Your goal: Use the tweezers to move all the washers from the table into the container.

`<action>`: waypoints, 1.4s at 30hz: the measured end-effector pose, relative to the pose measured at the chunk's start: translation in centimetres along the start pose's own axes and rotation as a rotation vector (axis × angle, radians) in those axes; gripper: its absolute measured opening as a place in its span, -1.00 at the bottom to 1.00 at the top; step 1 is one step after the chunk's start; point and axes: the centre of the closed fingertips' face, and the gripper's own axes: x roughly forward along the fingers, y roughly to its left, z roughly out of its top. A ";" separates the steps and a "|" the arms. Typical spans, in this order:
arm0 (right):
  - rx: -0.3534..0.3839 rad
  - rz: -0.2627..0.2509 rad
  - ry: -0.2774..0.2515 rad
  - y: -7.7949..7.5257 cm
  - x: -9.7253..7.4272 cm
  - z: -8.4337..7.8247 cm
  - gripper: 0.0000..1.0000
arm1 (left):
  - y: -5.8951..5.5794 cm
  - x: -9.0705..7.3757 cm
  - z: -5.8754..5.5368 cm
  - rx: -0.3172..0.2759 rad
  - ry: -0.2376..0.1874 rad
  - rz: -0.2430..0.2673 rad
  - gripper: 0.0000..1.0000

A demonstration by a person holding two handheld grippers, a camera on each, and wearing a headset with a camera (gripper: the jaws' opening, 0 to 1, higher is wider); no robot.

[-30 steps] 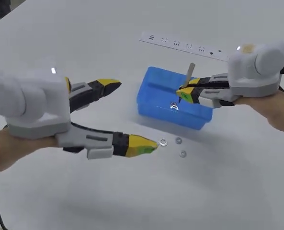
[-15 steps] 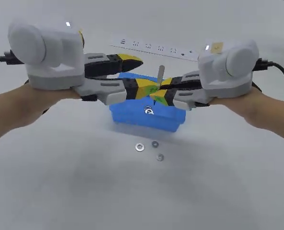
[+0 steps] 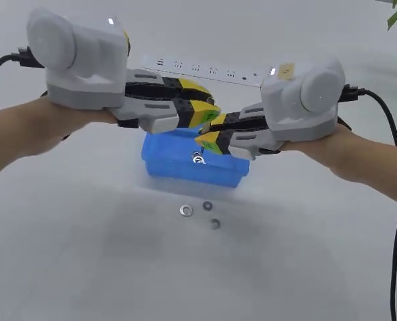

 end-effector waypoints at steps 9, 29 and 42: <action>-0.030 0.022 0.008 0.5 -0.1 -0.2 -0.83 | -1.7 -0.5 0.1 0.008 0.009 -0.085 -0.86; -0.008 -0.024 0.006 0.4 -0.2 0.6 -0.54 | -1.2 -0.1 1.1 0.188 0.025 -0.039 -0.92; -0.015 -0.166 -0.063 0.9 -3.1 0.8 -0.04 | -3.4 -2.7 2.6 0.263 0.028 -0.045 -0.92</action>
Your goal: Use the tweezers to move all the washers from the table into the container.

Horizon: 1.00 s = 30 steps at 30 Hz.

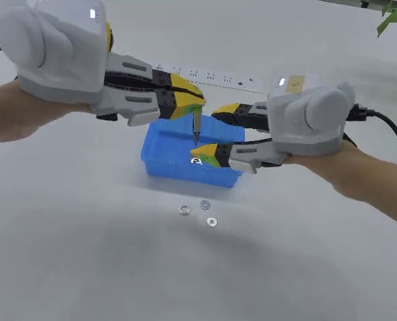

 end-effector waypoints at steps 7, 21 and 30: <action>0.055 -0.038 -0.006 1.5 -2.5 -1.1 0.07 | -2.6 -1.1 0.6 -0.025 -0.003 0.015 -0.92; 0.156 -0.086 0.004 5.6 -6.7 -4.3 0.50 | -5.7 -1.8 -0.7 -0.009 0.039 -0.024 -0.92; 0.215 -0.101 0.037 8.2 -8.1 -6.4 0.74 | -6.7 -1.9 -2.9 -0.036 0.066 -0.046 -0.92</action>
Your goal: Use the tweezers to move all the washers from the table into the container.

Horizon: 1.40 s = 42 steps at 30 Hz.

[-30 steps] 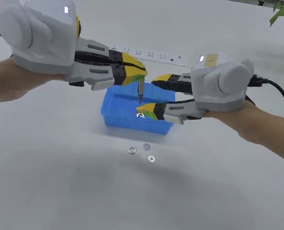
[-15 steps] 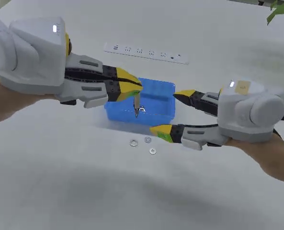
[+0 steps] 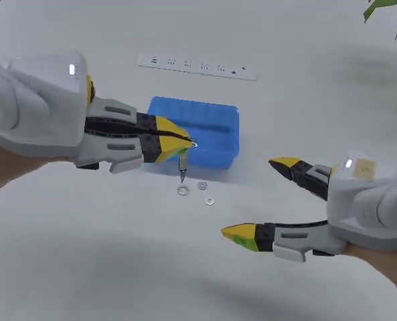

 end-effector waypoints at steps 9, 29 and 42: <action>0.016 0.023 0.003 2.2 0.0 -0.7 1.00 | 0.0 0.3 -1.4 -0.009 0.000 0.004 -0.92; 0.073 0.029 0.049 3.5 -0.1 -3.8 1.00 | -0.6 1.5 -3.3 -0.038 0.017 -0.014 -0.92; 0.098 0.021 0.029 3.4 0.0 -3.7 0.99 | 0.1 2.1 -3.0 -0.047 0.000 -0.003 -0.92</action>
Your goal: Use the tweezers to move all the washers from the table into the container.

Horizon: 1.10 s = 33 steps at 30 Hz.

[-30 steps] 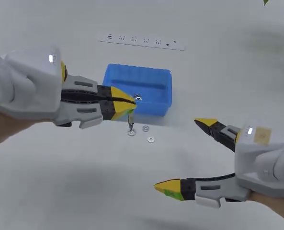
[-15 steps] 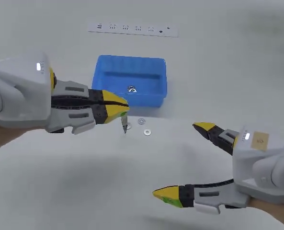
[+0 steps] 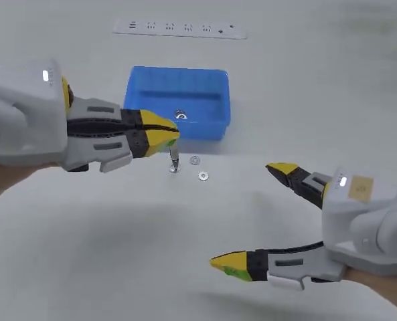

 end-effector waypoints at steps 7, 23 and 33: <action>0.012 -0.011 0.006 -0.3 -0.3 -0.3 0.98 | 0.0 0.5 -0.3 -0.021 0.011 -0.007 -0.92; -0.064 0.146 -0.009 -0.7 3.8 3.4 0.57 | 0.4 0.6 -0.3 -0.129 0.076 -0.042 -0.92; -0.118 0.276 0.024 -1.1 7.2 5.3 0.18 | -0.5 0.8 0.1 -0.121 0.103 -0.089 -0.92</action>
